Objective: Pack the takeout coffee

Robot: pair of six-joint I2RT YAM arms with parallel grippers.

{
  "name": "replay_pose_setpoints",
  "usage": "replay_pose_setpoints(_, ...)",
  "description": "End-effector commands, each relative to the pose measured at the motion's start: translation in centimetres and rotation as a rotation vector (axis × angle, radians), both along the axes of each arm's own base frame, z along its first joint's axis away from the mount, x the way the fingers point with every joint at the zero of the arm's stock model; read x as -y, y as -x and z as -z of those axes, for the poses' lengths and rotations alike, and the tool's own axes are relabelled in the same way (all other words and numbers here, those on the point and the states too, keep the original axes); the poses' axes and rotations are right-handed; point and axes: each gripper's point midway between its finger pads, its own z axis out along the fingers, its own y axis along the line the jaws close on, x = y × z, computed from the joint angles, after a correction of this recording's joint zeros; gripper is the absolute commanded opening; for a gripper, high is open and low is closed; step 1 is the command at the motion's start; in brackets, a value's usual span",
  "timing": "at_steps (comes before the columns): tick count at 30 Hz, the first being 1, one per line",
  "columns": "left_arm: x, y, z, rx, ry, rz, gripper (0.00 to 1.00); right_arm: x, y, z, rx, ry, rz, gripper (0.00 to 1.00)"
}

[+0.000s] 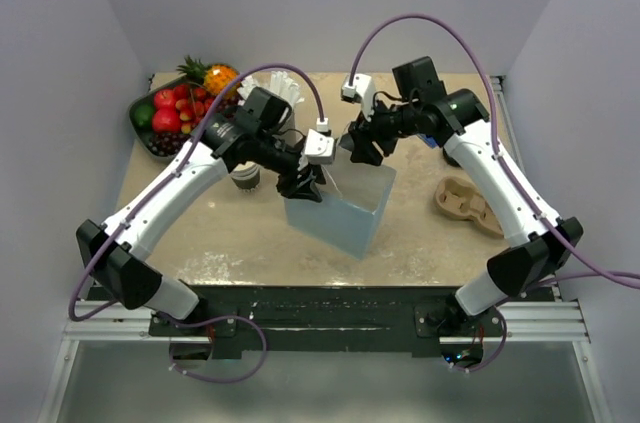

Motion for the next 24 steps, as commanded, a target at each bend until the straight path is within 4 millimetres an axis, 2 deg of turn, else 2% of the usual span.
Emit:
replay_pose_setpoints(1,0.6,0.4,-1.3,0.038,-0.001,0.039,0.37,-1.5,-0.1,-0.1,0.016,-0.064,-0.078,0.28)
replay_pose_setpoints(2,0.6,0.4,-1.5,0.035,-0.002,0.038,0.26,-1.5,-0.1,-0.2,0.013,-0.065,-0.078,0.17)
replay_pose_setpoints(4,0.6,0.6,-1.8,0.025,0.007,0.037,0.2,-1.6,0.1,-1.1,0.029,-0.083,-0.084,0.04)
replay_pose_setpoints(5,0.7,0.7,-2.4,0.03,0.018,0.038,0.08,-1.7,0.4,-1.5,0.035,-0.094,-0.093,0.01)
replay_pose_setpoints(7,0.8,0.8,-3.4,0.022,0.037,0.029,0.0,-1.7,0.7,-2.7,0.059,-0.104,-0.11,0.0)
replay_pose_setpoints(9,1.0,0.7,-5.2,0.047,0.068,0.026,0.0,-1.7,1.2,-4.3,0.07,-0.115,-0.143,0.0)
replay_pose_setpoints(10,1.1,0.9,-5.9,0.044,0.084,0.025,0.0,-1.9,1.2,-4.2,0.057,-0.113,-0.154,0.0)
replay_pose_setpoints(11,1.1,0.9,-7.1,0.061,0.103,0.022,0.0,-2.1,1.2,-5.7,0.083,-0.131,-0.164,0.0)
replay_pose_setpoints(14,1.2,1.3,-9.2,0.081,0.14,0.022,0.0,-2.1,0.9,-6.3,0.077,-0.122,-0.162,0.0)
replay_pose_setpoints(16,1.1,1.3,-10.1,0.083,0.148,0.005,0.0,-2.1,0.5,-8.1,0.122,-0.132,-0.15,0.0)
replay_pose_setpoints(17,1.0,1.3,-11.3,0.105,0.166,-0.002,0.0,-2.3,0.1,-9.3,0.15,-0.147,-0.145,0.0)
replay_pose_setpoints(20,1.0,1.5,-13.1,0.132,0.187,-0.009,0.0,-2.6,0.0,-10.5,0.157,-0.166,-0.148,0.0)
replay_pose_setpoints(24,1.2,1.8,-13.1,0.128,0.185,-0.006,0.0,-2.8,0.2,-9.6,0.12,-0.163,-0.156,0.0)
